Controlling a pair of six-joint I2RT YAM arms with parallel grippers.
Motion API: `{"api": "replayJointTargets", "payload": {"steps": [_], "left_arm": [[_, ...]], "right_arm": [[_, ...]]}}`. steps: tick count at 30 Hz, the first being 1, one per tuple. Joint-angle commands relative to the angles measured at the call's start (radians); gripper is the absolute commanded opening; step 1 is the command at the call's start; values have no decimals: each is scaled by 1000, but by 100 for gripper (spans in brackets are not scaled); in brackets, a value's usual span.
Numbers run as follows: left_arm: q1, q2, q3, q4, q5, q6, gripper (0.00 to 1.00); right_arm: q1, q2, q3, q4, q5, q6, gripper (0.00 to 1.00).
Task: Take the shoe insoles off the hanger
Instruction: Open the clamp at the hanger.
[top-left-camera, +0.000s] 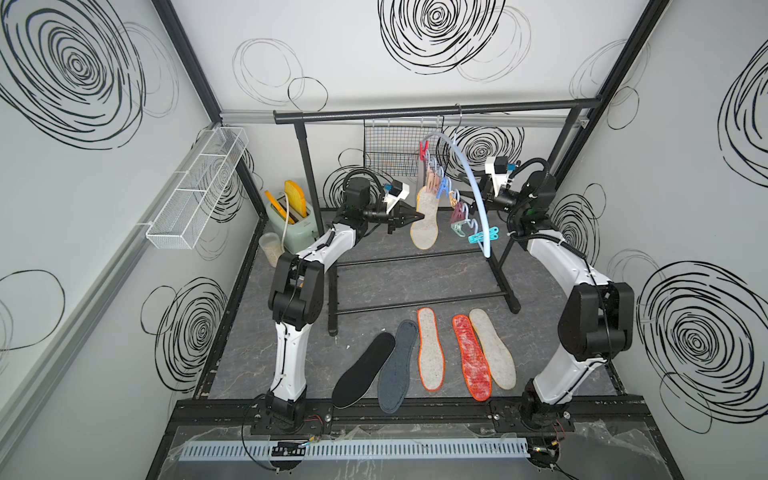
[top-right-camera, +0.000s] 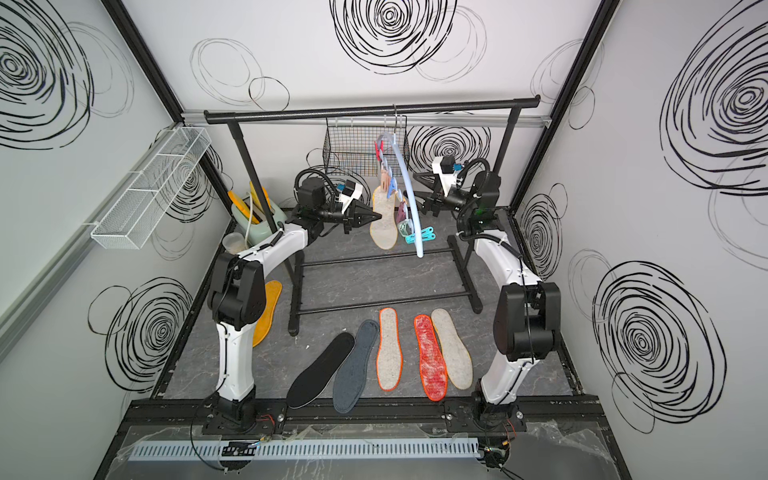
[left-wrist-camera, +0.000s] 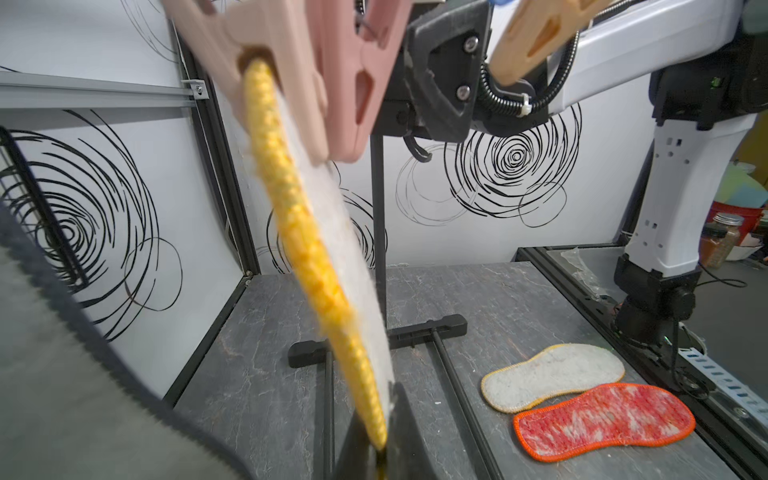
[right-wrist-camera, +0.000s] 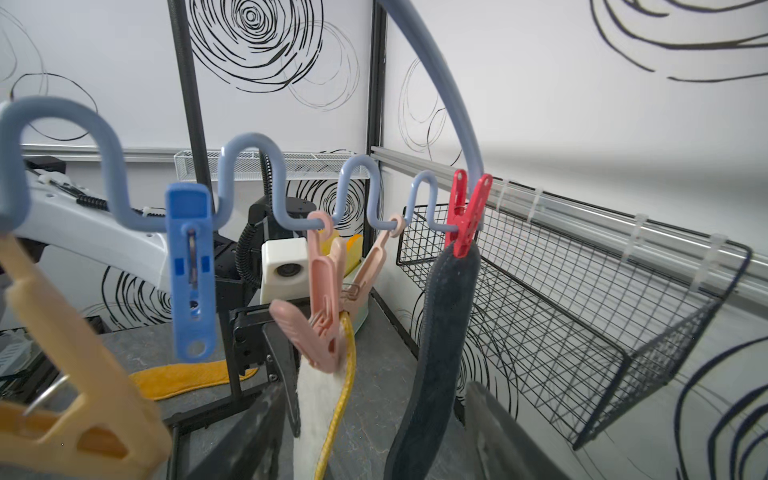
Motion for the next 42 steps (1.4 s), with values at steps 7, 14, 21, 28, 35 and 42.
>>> {"api": "replayJointTargets", "payload": {"steps": [7,14,21,28,35,42], "left_arm": [[12,7,37,-47,38,83,0],[18,15,49,-82,44,108,0],[33,19,61,-91,47,107,0],[37,16,60,-90,47,107,0],[40,17,61,-89,46,106,0],[38,16,63,-88,57,102,0]], "right_arm": [[78,123,179,29,-122,-3,68],[108,209,292,14,-149,0,66],[97,209,268,37,-200,-29,71],[34,157,180,40,-254,-97,73],[17,128,150,-97,-137,-276,73],[88,187,213,-98,-50,-270,70]]}}
